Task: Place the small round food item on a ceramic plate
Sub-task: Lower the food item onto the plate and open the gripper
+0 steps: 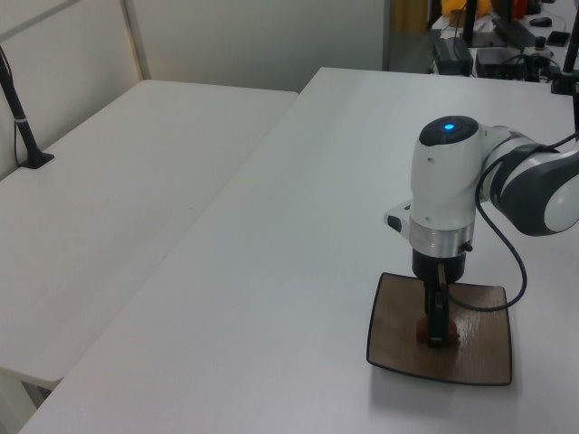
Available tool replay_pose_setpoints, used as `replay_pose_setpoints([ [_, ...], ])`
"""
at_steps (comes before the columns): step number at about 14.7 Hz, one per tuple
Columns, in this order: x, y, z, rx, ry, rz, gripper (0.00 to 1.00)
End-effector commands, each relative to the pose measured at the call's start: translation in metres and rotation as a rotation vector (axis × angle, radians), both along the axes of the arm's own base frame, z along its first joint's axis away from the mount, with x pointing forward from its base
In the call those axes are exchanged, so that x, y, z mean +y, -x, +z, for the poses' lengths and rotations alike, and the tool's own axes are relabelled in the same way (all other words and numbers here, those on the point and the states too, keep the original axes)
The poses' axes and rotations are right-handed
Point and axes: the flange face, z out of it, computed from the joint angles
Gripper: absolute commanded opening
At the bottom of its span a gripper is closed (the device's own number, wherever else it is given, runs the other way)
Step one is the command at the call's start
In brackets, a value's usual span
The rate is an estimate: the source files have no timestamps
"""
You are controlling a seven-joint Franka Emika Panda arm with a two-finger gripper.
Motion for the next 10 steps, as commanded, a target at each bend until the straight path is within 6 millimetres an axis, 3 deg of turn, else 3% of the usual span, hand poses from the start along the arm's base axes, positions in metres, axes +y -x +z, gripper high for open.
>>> replay_pose_setpoints([
  [1, -0.005, -0.005, 0.042, -0.041, 0.003, -0.050, 1.00],
  [6, -0.043, -0.032, 0.115, -0.049, 0.035, -0.141, 1.00],
  [10, -0.105, -0.064, 0.181, -0.041, 0.044, -0.278, 1.00],
])
